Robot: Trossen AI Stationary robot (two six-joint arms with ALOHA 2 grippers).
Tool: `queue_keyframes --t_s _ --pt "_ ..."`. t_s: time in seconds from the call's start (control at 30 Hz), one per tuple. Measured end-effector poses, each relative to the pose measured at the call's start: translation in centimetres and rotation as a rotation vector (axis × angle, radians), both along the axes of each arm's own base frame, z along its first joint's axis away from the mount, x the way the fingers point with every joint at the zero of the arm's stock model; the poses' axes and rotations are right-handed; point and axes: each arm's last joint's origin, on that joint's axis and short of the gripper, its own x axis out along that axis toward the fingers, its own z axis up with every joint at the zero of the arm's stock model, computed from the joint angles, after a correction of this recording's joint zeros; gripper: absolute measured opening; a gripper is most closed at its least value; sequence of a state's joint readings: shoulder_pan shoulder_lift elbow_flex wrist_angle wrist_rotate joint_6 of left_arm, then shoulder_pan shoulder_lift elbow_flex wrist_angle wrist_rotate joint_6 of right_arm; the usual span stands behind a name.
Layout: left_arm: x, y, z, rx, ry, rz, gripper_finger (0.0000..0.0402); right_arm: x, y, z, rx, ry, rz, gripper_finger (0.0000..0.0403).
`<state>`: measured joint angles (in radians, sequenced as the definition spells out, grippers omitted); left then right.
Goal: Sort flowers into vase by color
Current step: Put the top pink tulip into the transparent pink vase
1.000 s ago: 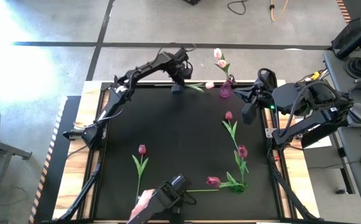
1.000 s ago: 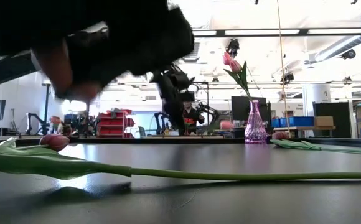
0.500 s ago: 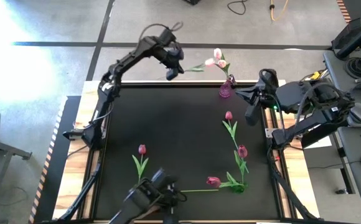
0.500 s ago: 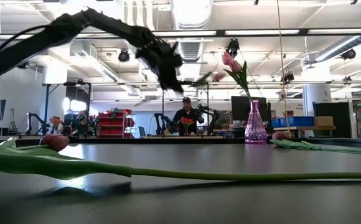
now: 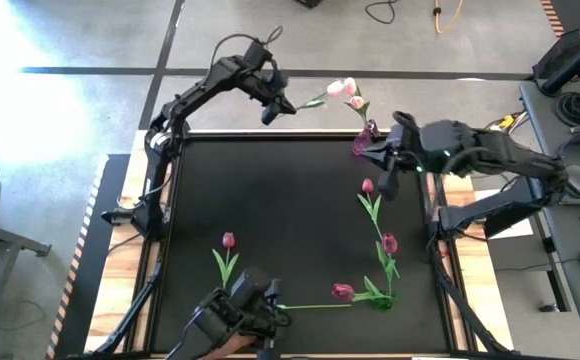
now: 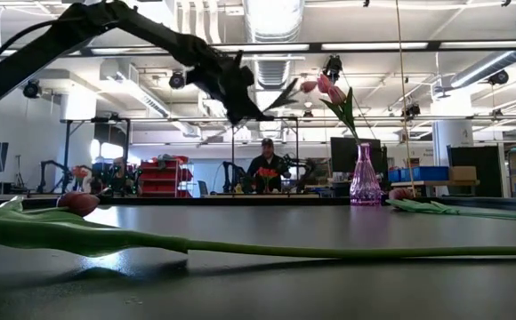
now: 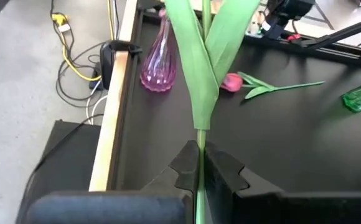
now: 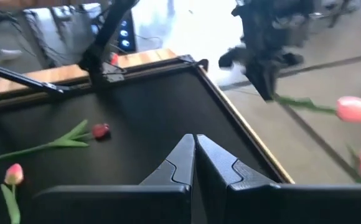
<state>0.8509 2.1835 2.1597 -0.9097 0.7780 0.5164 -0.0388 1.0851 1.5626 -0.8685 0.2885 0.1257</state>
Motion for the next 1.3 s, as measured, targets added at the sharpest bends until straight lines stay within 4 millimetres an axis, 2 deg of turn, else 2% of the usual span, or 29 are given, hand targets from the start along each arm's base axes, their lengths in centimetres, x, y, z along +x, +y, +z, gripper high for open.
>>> queue_keyframes --t_s 0.13,0.33,0.6,0.8,1.03,1.3 --pt "0.1 0.2 -1.7 0.026 -0.048 0.027 0.0000 0.5 -2.8 -0.7 0.046 -0.047 0.020 0.0009" --pt "-1.1 -0.1 -2.4 0.056 -0.234 0.151 0.0000 0.9 -6.6 -1.2 0.105 -0.087 -0.003 0.0009" --pt "-3.5 -4.4 1.2 0.047 -0.464 0.250 0.0000 3.1 -10.0 -2.0 0.150 -0.150 -0.026 0.0009" --pt "-4.2 -8.2 6.1 0.070 -0.619 0.262 0.0000 5.4 -11.8 -2.0 0.197 -0.284 0.013 0.0023" --pt "-3.0 -11.8 8.4 0.060 -0.684 0.216 0.0000 8.0 -13.1 -2.1 0.197 -0.421 0.026 0.0092" --pt "-1.8 -13.6 9.6 0.041 -0.731 0.158 0.0000 9.2 -13.8 -1.8 0.193 -0.460 -0.069 0.0174"
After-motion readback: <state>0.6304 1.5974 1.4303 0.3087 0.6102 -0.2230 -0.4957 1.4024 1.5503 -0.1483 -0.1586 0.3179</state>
